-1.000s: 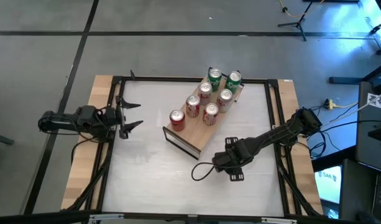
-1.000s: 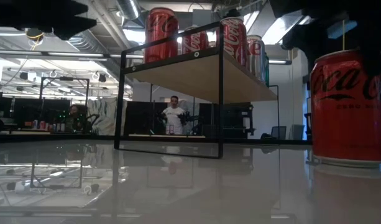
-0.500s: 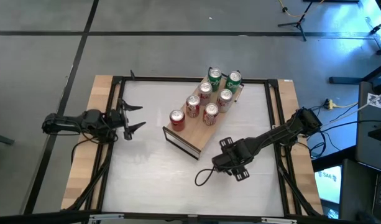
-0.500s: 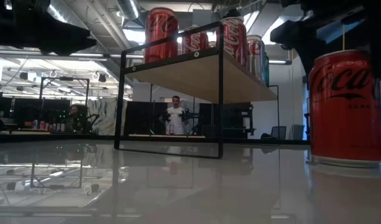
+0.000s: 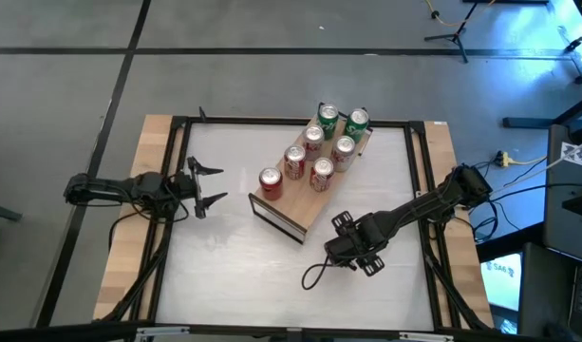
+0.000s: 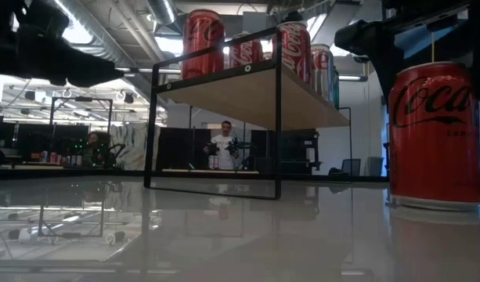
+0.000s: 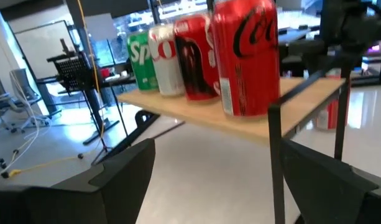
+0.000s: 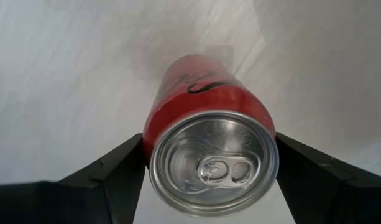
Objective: Place canned beverage on shelf
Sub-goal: Put the red-black soda can on the shelf aligned with the other red-black soda can
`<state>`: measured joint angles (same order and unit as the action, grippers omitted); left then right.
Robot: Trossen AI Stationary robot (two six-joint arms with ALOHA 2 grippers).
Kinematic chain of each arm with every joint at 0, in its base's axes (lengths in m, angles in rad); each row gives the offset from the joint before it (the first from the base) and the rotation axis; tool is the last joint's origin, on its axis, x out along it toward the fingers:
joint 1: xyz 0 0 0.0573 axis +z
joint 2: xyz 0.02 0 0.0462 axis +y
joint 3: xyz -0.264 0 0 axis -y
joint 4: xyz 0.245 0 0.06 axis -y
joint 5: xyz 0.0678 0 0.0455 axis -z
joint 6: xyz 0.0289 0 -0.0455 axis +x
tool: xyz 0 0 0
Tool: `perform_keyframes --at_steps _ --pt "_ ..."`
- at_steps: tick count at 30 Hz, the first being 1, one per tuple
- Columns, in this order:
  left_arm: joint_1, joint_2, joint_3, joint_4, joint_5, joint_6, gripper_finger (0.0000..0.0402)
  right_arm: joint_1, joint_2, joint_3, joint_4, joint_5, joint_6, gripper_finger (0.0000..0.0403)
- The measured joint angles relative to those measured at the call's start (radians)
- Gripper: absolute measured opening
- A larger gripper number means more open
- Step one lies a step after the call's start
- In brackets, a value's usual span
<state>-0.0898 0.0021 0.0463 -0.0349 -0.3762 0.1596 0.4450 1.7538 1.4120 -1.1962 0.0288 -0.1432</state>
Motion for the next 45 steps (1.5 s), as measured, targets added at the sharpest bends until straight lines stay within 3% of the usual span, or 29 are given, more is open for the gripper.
perform_keyframes --at_steps 7,14,45 --pt "0.0 0.0 -0.039 0.095 0.031 0.019 0.033 0.0 0.0 0.0 0.001 0.002 0.049 0.0301" --pt "0.0 0.0 -0.039 0.095 0.052 0.028 0.033 0.0 0.0 0.0 -0.001 0.002 0.116 0.0301" --pt "0.0 0.0 -0.039 0.095 0.038 0.059 0.033 -0.001 0.0 0.0 0.024 -0.033 0.139 0.0301"
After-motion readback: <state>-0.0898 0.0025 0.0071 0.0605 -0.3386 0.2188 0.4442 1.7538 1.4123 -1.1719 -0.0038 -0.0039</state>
